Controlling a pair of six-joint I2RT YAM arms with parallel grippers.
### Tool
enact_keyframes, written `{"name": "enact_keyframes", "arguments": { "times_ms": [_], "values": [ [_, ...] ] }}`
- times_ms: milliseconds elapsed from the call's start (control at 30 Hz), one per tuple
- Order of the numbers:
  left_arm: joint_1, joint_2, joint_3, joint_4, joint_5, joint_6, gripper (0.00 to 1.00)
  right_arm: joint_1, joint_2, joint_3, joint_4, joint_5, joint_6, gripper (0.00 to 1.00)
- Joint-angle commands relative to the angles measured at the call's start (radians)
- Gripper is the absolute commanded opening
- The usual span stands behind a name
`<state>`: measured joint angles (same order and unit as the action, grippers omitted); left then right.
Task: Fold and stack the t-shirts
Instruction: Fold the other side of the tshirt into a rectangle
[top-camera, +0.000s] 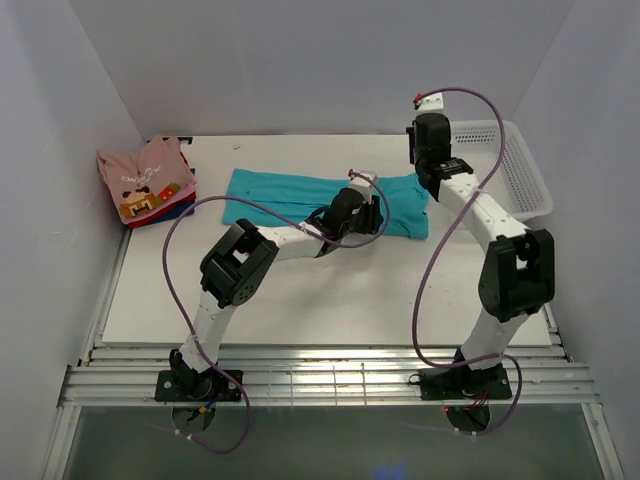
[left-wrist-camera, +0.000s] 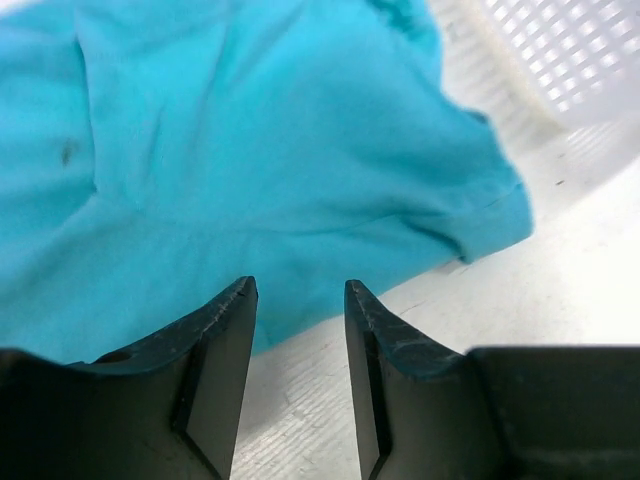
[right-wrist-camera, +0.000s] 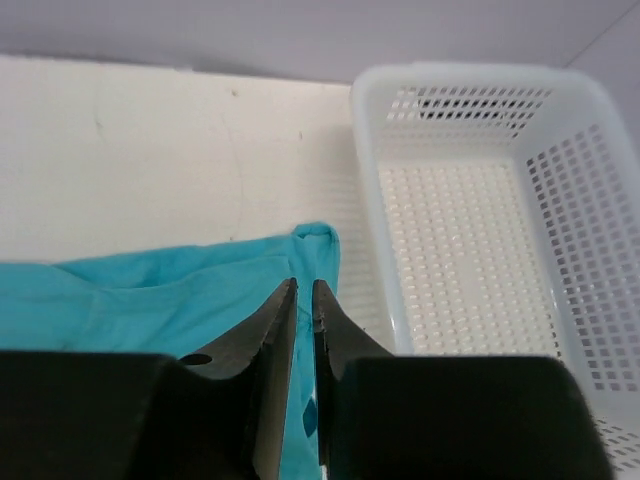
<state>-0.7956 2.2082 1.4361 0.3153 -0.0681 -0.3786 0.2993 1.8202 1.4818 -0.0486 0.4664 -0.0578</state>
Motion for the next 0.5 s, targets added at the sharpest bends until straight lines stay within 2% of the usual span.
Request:
{"name": "enact_keyframes", "arguments": {
  "times_ms": [0, 33, 133, 200, 233, 333, 467],
  "values": [
    [-0.008, -0.195, 0.047, -0.019, -0.039, 0.075, 0.52, 0.020, -0.113, -0.026, -0.086, -0.032, 0.033, 0.18],
    [-0.007, -0.215, 0.037, -0.025, -0.108, 0.093, 0.53, 0.020, -0.128, -0.029, -0.121, -0.043, 0.045, 0.22],
    [0.009, -0.266, -0.029, -0.058, -0.244, 0.156, 0.54, 0.023, -0.128, -0.055, -0.242, -0.066, 0.108, 0.22],
    [0.042, -0.278, -0.096, -0.102, -0.297, 0.162, 0.54, 0.026, -0.124, -0.107, -0.266, -0.089, 0.140, 0.17],
    [0.055, -0.286, -0.118, -0.119, -0.320, 0.159, 0.53, 0.027, -0.121, -0.129, -0.270, -0.092, 0.151, 0.09],
    [0.105, -0.298, -0.219, -0.151, -0.410, 0.149, 0.52, 0.032, -0.105, -0.212, -0.243, -0.115, 0.185, 0.08],
    [0.166, -0.298, -0.278, -0.248, -0.501, 0.100, 0.50, 0.032, -0.064, -0.255, -0.238, -0.138, 0.214, 0.08]
  ]
}}
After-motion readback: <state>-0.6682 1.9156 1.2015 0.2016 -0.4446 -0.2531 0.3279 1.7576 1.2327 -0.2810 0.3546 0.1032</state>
